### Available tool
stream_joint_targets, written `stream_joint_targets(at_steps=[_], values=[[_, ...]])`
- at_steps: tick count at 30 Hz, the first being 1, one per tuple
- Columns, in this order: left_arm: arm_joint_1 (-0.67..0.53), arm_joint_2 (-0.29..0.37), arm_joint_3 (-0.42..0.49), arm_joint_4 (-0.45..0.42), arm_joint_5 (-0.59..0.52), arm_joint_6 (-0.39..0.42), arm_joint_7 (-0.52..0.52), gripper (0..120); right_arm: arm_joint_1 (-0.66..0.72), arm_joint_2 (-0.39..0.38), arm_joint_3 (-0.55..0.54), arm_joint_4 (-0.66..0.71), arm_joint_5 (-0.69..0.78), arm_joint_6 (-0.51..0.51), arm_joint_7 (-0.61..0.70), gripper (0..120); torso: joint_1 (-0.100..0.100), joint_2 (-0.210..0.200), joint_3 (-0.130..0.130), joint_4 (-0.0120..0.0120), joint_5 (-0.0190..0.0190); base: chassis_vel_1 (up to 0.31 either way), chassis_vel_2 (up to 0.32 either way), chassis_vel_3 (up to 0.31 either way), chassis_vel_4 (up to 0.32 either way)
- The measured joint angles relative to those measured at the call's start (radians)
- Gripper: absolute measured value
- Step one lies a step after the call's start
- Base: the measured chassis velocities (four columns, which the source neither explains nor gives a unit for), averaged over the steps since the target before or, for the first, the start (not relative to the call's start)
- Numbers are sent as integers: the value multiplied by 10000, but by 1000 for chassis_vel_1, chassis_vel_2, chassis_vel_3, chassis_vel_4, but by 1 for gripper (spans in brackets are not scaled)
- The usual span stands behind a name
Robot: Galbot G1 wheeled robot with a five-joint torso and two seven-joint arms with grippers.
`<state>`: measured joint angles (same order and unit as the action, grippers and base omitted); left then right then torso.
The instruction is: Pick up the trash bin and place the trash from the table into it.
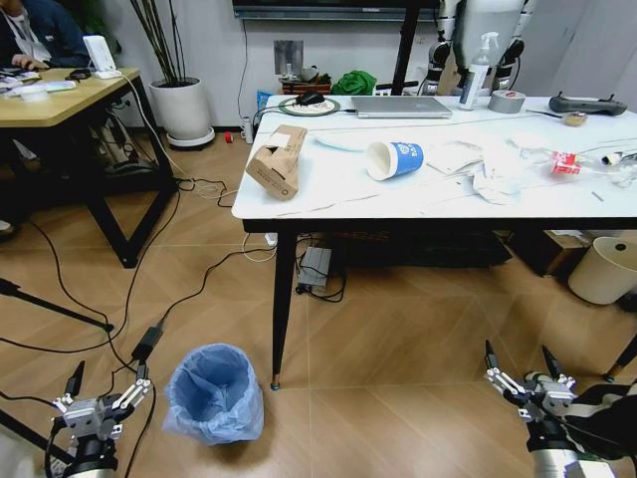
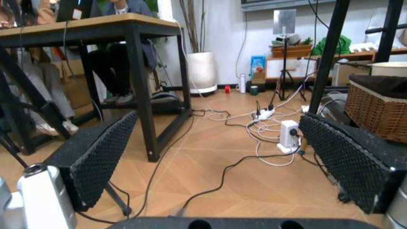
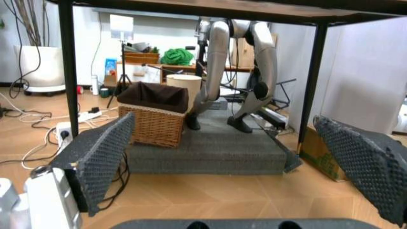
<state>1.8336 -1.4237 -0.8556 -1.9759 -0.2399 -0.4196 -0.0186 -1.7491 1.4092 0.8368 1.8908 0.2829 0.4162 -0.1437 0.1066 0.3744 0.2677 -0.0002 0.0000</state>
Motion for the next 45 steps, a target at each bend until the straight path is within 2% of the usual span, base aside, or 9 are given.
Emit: stream_joint_targets(at_steps=[24,30,34,37,39,40,42,45], values=[[79,-46,9,18,97,-23,4,100,-33,65,-155,-86,-158,74,2,100,-247,-816,-568,0,0,0,0,0,0],[54,-59,46,63,919,-57,-683,100,-14,173,-178,-103,-155,93,-8,100,-308,-964,-655,0,0,0,0,0,0],[135,37,40,149,1012,5,-793,100,90,348,-221,-111,-152,93,-14,100,-319,-977,-659,1,0,0,0,0,0],[124,244,48,170,377,599,-611,100,270,662,-275,-230,-218,145,-43,100,-320,-977,-655,2,-2,0,0,0,0],[6,526,131,168,-158,1347,-822,100,368,960,-322,-345,-324,291,-106,100,-320,-972,-649,1,-1,0,0,0,0],[6,526,131,168,-158,1347,-822,100,368,960,-322,-345,-324,291,-106,100,-320,-972,-649,1,-1,0,0,0,0],[-249,814,204,159,-623,2232,-1116,100,416,1361,-408,-466,-422,437,-165,100,-317,-961,-642,0,0,0,0,0,0],[-919,1031,424,321,-1179,3131,-1830,100,465,1854,-523,-583,-582,586,-231,100,-313,-948,-634,-1,-3,0,0,0,0]])
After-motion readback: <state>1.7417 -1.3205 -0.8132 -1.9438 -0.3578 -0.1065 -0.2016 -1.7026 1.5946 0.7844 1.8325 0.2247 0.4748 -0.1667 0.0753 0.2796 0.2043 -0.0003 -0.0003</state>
